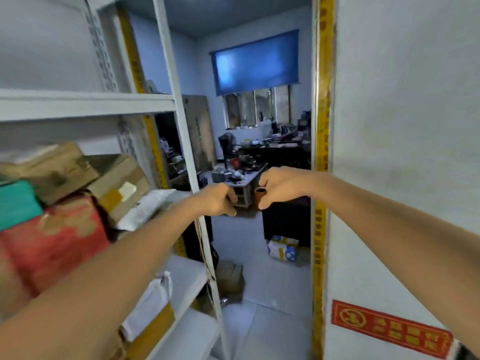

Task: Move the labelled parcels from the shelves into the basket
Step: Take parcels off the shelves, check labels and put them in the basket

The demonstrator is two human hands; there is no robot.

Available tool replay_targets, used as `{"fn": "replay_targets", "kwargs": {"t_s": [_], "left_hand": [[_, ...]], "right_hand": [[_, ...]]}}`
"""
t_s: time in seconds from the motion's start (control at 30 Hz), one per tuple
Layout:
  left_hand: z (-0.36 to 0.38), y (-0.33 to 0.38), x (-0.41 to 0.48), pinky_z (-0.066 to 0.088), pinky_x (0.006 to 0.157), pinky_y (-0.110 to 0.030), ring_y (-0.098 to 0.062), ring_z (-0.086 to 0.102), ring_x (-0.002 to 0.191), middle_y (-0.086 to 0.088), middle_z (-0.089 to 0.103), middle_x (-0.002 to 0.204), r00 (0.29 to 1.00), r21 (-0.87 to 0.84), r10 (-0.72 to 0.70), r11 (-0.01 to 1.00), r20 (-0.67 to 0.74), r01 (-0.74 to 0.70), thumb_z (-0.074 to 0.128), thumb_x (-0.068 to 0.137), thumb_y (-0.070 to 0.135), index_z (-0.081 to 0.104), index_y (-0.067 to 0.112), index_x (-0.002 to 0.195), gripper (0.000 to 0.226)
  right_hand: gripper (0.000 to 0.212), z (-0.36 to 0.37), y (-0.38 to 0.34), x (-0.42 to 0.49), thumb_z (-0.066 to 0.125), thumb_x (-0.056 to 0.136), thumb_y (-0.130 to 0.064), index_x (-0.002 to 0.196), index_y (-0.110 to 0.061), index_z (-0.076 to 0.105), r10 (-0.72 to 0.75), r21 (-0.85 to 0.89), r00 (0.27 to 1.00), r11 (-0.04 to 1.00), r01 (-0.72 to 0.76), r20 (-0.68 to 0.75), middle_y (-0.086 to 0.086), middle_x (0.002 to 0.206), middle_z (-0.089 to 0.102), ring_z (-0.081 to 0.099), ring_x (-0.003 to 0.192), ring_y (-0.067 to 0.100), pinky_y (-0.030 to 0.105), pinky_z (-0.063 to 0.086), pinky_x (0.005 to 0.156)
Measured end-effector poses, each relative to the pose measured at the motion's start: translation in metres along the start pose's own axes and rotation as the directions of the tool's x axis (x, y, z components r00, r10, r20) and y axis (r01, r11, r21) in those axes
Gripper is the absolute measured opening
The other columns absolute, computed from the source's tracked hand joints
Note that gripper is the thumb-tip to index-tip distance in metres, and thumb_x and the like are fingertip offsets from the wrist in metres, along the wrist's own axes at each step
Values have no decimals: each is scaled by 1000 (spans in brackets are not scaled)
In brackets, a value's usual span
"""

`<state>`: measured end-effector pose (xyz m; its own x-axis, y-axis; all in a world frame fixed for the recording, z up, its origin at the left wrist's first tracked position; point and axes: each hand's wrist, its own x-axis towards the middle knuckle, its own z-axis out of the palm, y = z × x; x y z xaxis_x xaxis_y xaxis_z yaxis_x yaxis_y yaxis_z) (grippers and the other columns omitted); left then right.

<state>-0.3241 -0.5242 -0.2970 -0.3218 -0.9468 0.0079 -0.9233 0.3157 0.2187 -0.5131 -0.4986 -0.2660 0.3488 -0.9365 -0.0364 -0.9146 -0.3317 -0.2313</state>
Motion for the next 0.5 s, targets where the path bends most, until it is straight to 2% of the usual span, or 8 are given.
{"fn": "replay_targets", "kwargs": {"t_s": [0.03, 0.07, 0.13, 0.2, 0.3, 0.37, 0.43, 0.5], "left_hand": [[-7, -13, -12, 46, 87, -29, -25, 59, 109, -7, 62, 118, 999, -19, -40, 999, -3, 40, 69, 87, 21, 61, 11, 123, 38], [-14, -25, -25, 46, 85, -29, -26, 58, 111, -9, 61, 123, 997, -33, -74, 997, -3, 73, 70, 87, 21, 58, 11, 125, 42], [-26, -46, -55, 43, 82, -27, -25, 56, 112, -8, 58, 126, 990, -44, -141, 989, -13, 140, 70, 87, 24, 55, 12, 128, 45], [-36, -62, -86, 41, 79, -26, -22, 54, 109, -4, 57, 125, 976, -27, -203, 979, -74, 202, 70, 86, 28, 56, 18, 126, 44], [-43, -82, -142, 41, 73, -27, -16, 52, 99, 5, 55, 116, 939, 15, -308, 950, -153, 313, 68, 84, 34, 56, 27, 117, 36], [-43, -90, -182, 41, 77, -26, -16, 53, 105, 9, 51, 107, 902, 46, -386, 915, -196, 401, 65, 84, 36, 59, 26, 113, 31], [-38, -94, -222, 40, 73, -18, -16, 53, 101, 5, 54, 107, 859, 28, -472, 873, -199, 486, 61, 88, 29, 60, 18, 109, 24], [-32, -98, -263, 38, 64, -6, -14, 49, 94, 0, 53, 107, 791, -22, -586, 806, -179, 592, 59, 91, 20, 59, 14, 114, 23]], "right_hand": [[47, -1, -14, 5, 71, 84, -40, 117, -13, 53, -34, 3, 999, 999, 34, -9, 0, 92, 55, 53, 90, 23, 35, 44, 77], [49, -2, -29, 6, 71, 85, -39, 121, -13, 51, -64, 5, 998, 998, 64, -6, 0, 97, 57, 53, 94, 23, 35, 44, 80], [67, 0, -58, 10, 71, 85, -39, 138, -9, 43, -127, -17, 992, 992, 128, 13, 4, 129, 54, 53, 114, 25, 36, 45, 95], [74, 0, -86, 11, 71, 84, -42, 143, -11, 40, -189, -48, 982, 981, 190, 15, 6, 140, 48, 50, 121, 25, 36, 44, 99], [73, 2, -132, 16, 70, 84, -43, 142, -9, 42, -320, -120, 947, 939, 322, 34, 9, 142, 46, 49, 124, 28, 39, 44, 102], [79, 9, -167, 15, 72, 83, -45, 146, -12, 37, -412, -105, 909, 903, 417, 63, 5, 144, 44, 49, 122, 25, 35, 45, 98], [80, 23, -204, 8, 74, 81, -45, 145, -14, 37, -507, -75, 856, 854, 515, 102, 2, 141, 47, 51, 119, 22, 33, 46, 96], [75, 41, -240, -2, 74, 81, -41, 143, -12, 41, -591, -57, 793, 795, 604, 149, 3, 136, 51, 53, 118, 22, 34, 47, 97]]}}
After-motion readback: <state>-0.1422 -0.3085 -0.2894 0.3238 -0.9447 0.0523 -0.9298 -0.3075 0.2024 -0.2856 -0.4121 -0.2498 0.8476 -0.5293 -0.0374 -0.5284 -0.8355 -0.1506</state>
